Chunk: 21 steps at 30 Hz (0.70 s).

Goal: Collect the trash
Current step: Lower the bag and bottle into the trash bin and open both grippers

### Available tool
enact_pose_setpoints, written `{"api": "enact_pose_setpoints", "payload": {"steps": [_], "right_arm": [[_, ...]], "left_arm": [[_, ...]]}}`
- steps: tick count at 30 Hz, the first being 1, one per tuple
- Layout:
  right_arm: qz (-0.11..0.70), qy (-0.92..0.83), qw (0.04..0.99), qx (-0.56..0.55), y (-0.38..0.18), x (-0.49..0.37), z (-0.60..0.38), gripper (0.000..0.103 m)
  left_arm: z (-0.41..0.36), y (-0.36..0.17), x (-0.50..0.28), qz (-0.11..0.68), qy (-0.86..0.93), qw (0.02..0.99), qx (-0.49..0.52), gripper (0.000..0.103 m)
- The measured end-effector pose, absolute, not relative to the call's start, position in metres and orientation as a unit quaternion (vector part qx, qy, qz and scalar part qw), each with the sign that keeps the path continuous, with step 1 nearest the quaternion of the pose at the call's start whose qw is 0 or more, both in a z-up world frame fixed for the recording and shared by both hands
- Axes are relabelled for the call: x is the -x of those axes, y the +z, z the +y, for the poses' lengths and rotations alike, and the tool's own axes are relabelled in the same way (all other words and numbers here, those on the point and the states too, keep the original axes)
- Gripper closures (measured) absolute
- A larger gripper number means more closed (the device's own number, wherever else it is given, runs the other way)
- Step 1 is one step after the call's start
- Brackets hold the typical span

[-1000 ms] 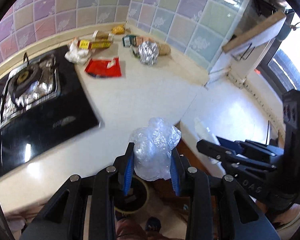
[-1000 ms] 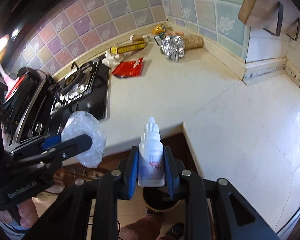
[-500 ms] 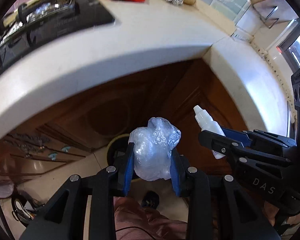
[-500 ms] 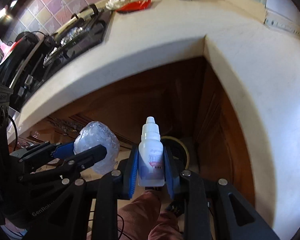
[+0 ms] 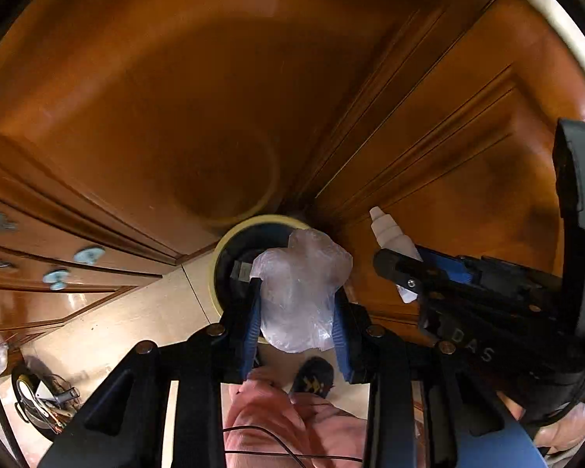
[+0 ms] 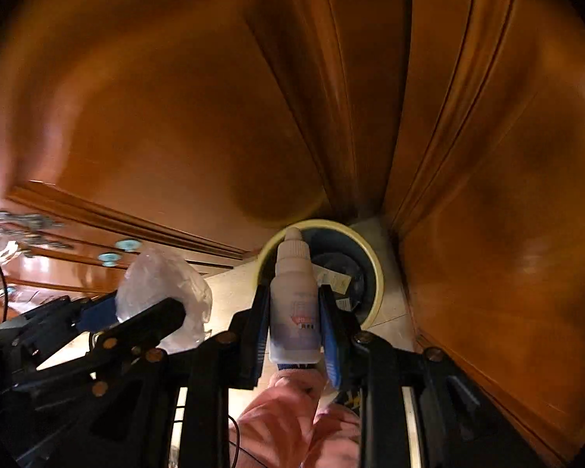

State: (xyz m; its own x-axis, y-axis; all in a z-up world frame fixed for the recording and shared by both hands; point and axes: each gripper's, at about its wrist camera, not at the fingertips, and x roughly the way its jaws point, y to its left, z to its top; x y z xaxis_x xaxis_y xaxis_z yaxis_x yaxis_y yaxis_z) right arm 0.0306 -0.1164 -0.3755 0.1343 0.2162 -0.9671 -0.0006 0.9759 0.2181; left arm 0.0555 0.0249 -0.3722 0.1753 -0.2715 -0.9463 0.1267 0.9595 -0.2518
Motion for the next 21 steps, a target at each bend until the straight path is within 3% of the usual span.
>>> {"api": "enact_pose_setpoints", "payload": {"steps": [6,11,16,21], "right_arm": [[0.666,0.062,0.738,-0.089,-0.439,-0.035,-0.125,0.078],[0.675,0.057,0.730,-0.096,-0.468,-0.035,-0.129,0.078],[0.680,0.063,0.724,-0.098,-0.478,-0.041,-0.126,0.078],[0.687,0.068,0.716,-0.103,-0.478,-0.045,-0.125,0.064]], "left_arm": [[0.020,-0.430,-0.068,0.645,-0.136,0.751,0.042,0.070],[0.018,-0.447,-0.073,0.646,-0.135,0.750,0.037,0.067],[0.024,-0.448,-0.072,0.648,-0.133,0.750,0.030,0.046],[0.032,-0.440,-0.072,0.647,-0.122,0.752,0.034,0.029]]}}
